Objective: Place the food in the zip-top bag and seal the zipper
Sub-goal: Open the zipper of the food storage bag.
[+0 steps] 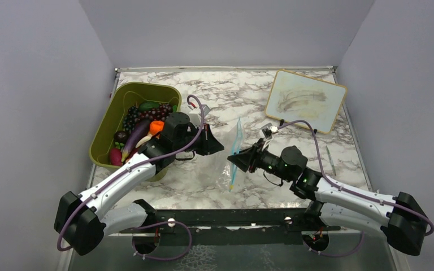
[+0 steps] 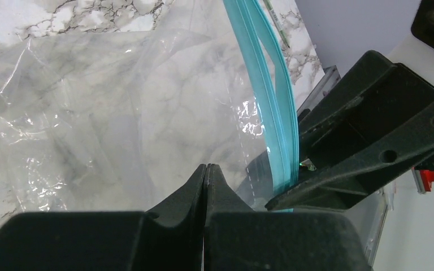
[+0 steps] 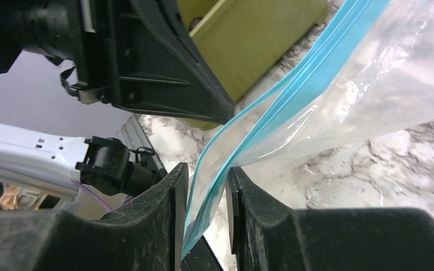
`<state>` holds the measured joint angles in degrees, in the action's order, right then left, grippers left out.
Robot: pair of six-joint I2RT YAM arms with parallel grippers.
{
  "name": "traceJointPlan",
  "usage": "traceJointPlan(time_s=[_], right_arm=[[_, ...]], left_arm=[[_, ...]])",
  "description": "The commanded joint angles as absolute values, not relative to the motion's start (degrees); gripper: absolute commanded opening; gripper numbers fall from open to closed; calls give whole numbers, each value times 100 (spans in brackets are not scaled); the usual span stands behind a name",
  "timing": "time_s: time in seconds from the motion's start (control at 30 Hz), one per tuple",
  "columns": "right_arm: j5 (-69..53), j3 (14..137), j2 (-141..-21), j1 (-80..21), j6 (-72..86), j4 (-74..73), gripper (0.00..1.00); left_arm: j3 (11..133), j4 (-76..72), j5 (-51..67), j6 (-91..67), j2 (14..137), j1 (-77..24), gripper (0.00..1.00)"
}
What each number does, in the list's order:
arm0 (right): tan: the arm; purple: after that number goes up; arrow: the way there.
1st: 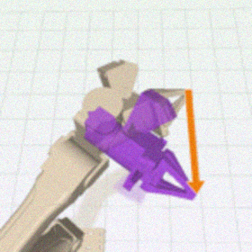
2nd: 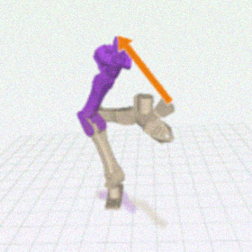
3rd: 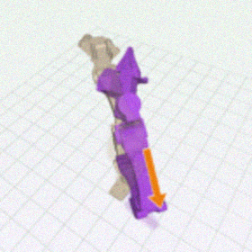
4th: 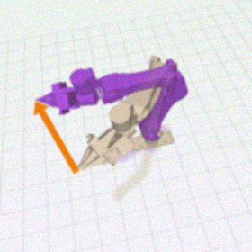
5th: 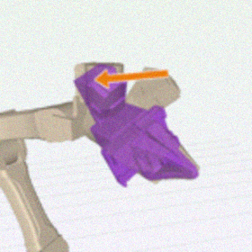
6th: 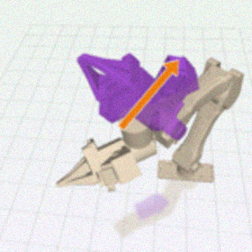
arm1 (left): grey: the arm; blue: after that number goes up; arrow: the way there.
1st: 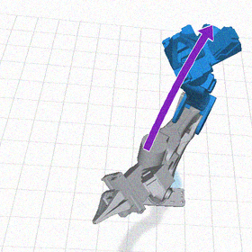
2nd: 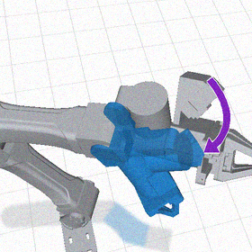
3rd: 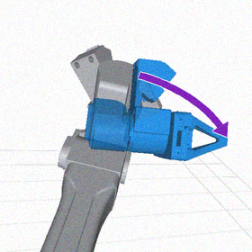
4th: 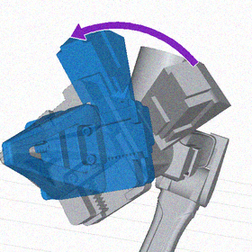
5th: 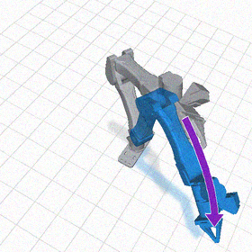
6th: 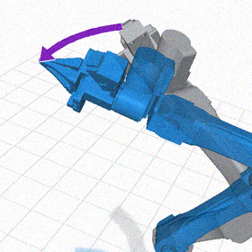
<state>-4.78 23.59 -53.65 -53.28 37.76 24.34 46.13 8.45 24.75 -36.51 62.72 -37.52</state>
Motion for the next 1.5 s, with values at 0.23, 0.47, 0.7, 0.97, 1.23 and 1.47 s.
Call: traceJointPlan(time_s=[0.23,0.47,0.7,0.97,1.23,1.47], right_arm=[[-76,2137,-4821,-5361,4322,1676,4],[-173,2168,-5023,-5361,4112,1766,2],[-321,2258,-5251,-5357,3913,1994,2],[-428,2198,-5349,-5359,3913,2150,2],[-524,2210,-5555,-5361,3928,2265,2],[-506,2274,-5610,-5361,3885,2214,2]], left_arm=[[4432,525,2572,-3560,6235,-3762,0],[4539,91,3414,-3777,6314,-3763,68],[4922,567,2769,-3566,6545,-3783,72],[5204,991,2125,-3454,6978,-3840,69],[5445,980,2117,-3443,7260,-3926,72],[5501,988,2119,-3407,7465,-4003,65]])
